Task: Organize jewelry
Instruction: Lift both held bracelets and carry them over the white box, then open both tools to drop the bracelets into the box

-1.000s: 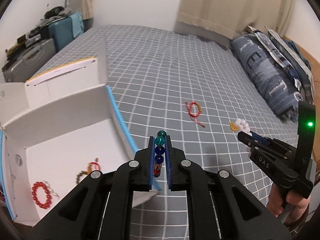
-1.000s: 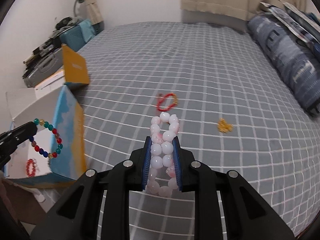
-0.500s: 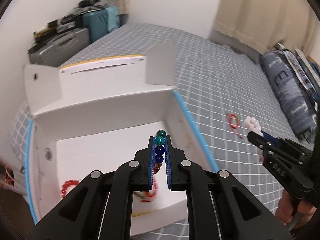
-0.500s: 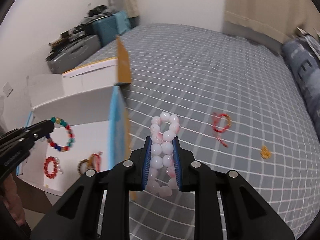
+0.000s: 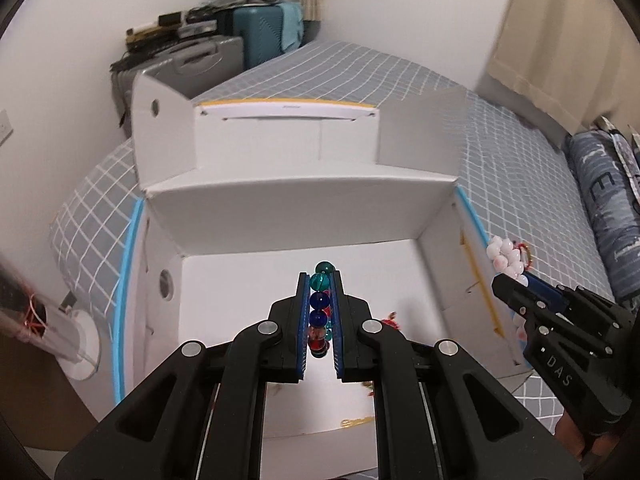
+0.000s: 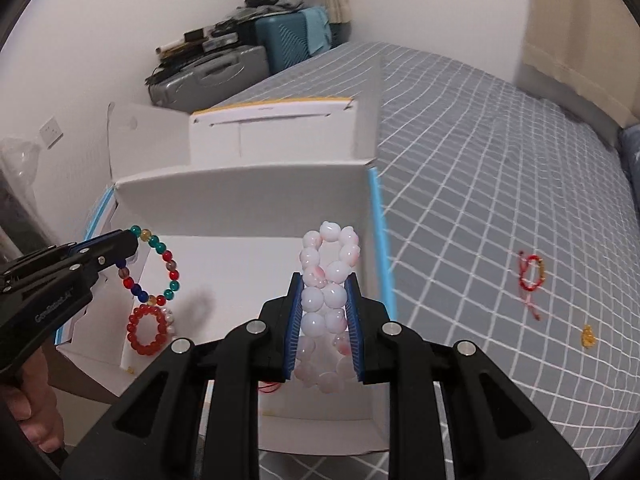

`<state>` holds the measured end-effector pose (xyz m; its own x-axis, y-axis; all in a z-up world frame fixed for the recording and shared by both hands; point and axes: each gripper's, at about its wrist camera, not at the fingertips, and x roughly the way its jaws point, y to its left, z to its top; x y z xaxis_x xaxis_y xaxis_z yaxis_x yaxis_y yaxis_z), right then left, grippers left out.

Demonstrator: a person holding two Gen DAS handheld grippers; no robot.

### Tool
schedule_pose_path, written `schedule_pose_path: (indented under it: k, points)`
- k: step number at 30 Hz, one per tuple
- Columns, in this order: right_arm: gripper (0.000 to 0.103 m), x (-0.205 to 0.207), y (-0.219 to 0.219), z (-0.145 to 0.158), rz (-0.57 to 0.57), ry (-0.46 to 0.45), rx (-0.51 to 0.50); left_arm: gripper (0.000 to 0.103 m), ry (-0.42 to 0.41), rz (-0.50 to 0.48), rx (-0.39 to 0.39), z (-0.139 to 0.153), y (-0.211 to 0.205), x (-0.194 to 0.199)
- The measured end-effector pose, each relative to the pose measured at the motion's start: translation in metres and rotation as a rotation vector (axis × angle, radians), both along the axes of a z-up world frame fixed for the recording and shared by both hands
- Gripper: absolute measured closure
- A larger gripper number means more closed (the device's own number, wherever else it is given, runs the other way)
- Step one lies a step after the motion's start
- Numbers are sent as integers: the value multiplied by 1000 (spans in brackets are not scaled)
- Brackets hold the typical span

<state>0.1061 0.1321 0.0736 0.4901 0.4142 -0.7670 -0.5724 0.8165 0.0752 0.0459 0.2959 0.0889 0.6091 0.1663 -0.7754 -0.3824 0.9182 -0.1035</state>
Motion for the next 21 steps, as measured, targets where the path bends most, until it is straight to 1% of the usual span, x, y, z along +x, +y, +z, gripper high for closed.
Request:
schedule_pose_path:
  k: [6, 9, 16, 21]
  points:
    - [83, -6, 26, -17, 42, 23, -31, 94, 29, 34, -12, -15, 18, -9]
    - [83, -3, 38, -30, 53, 55, -48, 94, 64, 59, -23, -29, 25, -10]
    - [83, -3, 57, -59, 65, 123, -103, 94, 140, 67, -81, -65, 34, -4]
    - [83, -2, 67, -75, 68, 157, -130, 94, 176, 76, -102, -78, 40, -2]
